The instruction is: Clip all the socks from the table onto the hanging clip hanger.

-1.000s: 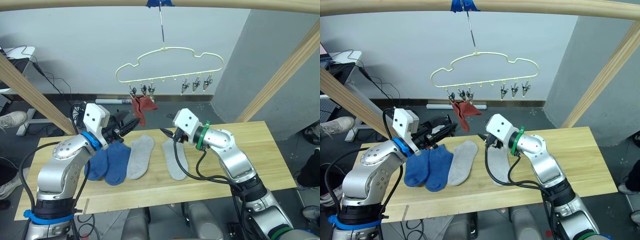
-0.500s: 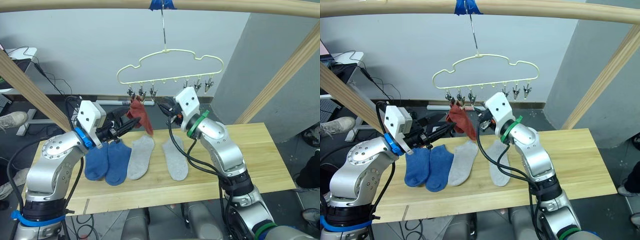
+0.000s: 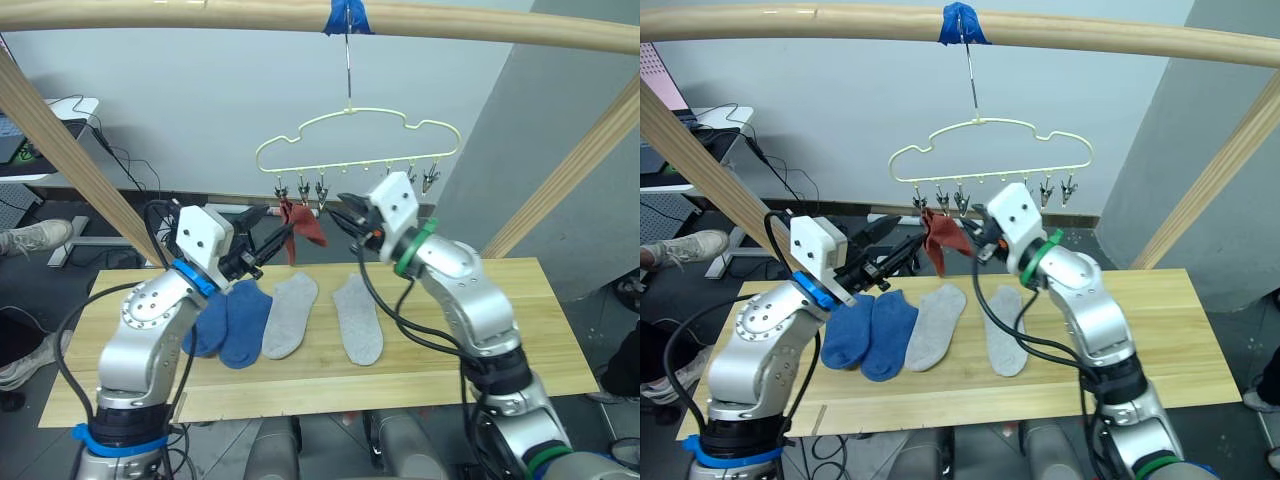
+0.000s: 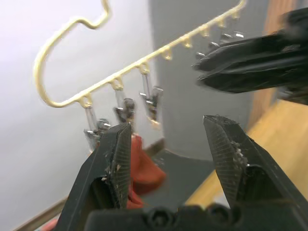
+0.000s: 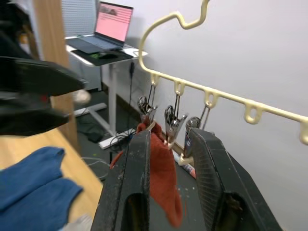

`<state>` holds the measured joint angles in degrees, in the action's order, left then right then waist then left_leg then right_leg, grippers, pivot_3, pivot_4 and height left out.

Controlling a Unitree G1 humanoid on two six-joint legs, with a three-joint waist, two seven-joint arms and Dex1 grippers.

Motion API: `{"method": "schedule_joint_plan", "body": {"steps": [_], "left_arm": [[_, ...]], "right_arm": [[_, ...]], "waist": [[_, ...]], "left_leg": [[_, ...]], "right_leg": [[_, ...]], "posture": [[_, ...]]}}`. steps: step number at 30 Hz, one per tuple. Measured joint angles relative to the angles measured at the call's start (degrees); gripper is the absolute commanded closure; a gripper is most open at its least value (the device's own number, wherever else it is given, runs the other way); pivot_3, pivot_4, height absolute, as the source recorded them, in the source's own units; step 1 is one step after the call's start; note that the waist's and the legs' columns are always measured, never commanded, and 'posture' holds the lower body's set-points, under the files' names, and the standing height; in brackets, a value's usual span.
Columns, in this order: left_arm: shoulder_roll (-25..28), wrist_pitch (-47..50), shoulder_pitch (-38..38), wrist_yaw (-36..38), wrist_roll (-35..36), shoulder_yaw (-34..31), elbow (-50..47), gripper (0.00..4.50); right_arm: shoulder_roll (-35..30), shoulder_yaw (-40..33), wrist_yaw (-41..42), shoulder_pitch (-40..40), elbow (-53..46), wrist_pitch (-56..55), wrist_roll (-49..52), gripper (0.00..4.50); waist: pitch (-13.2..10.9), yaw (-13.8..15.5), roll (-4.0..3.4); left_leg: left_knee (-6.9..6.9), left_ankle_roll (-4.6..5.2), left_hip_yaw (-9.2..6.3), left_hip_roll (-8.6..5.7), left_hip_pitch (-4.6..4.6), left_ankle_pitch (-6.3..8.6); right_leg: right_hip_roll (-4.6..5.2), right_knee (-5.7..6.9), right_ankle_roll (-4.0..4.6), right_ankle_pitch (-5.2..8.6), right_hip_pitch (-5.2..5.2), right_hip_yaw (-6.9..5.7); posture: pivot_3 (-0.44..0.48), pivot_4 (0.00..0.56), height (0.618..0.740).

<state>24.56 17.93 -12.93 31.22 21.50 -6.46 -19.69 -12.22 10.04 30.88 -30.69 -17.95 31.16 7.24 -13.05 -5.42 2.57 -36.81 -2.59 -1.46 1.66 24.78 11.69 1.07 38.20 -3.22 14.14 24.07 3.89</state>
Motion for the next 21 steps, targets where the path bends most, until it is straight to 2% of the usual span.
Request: {"method": "schedule_joint_plan", "body": {"steps": [8, 11, 13, 21], "left_arm": [[-8.7, -6.3, -1.6, -6.8, -7.0, 5.0, 4.7, 1.90], [-11.6, -8.8, -3.2, -9.6, -9.2, 5.4, 8.2, 2.50], [-12.8, -10.4, -4.0, -10.8, -10.5, 5.9, 10.5, 3.06], [-17.3, -15.0, -8.5, -15.3, -14.6, 7.2, 20.3, 3.06]], "right_arm": [[-10.3, -6.4, 6.9, 3.8, -9.7, 5.2, 10.2, 3.20], [-12.5, -8.4, 6.7, 4.4, -11.2, 6.9, 12.0, 3.23], [-13.4, -8.9, 6.3, 4.6, -11.9, 7.9, 12.4, 3.23], [-16.0, -10.8, 3.8, 5.4, -16.7, 12.7, 15.1, 3.23]], "waist": [[0.3, -0.2, -0.06], [0.3, -0.7, -0.06], [0.3, -1.0, -0.07], [0.2, -2.5, -0.10]], "left_leg": [[-0.24, 0.14, 0.07, -0.02, -0.16, -0.10], [-0.23, 0.27, 0.07, -0.01, -0.25, -0.18], [-0.23, 0.30, 0.06, 0.00, -0.27, -0.20], [-0.22, 0.31, 0.09, 0.00, -0.27, -0.20]], "right_leg": [[-0.08, 0.53, -0.02, 0.01, -0.01, 0.11], [-0.13, 0.67, -0.13, 0.09, -0.02, 0.13], [-0.16, 0.69, -0.14, 0.09, -0.02, 0.16], [-0.17, 0.67, -0.16, 0.11, -0.02, 0.20]], "posture": [[-0.182, 0.176, 0.740], [-0.209, 0.188, 0.740], [-0.224, 0.201, 0.740], [-0.282, 0.232, 0.740]]}}
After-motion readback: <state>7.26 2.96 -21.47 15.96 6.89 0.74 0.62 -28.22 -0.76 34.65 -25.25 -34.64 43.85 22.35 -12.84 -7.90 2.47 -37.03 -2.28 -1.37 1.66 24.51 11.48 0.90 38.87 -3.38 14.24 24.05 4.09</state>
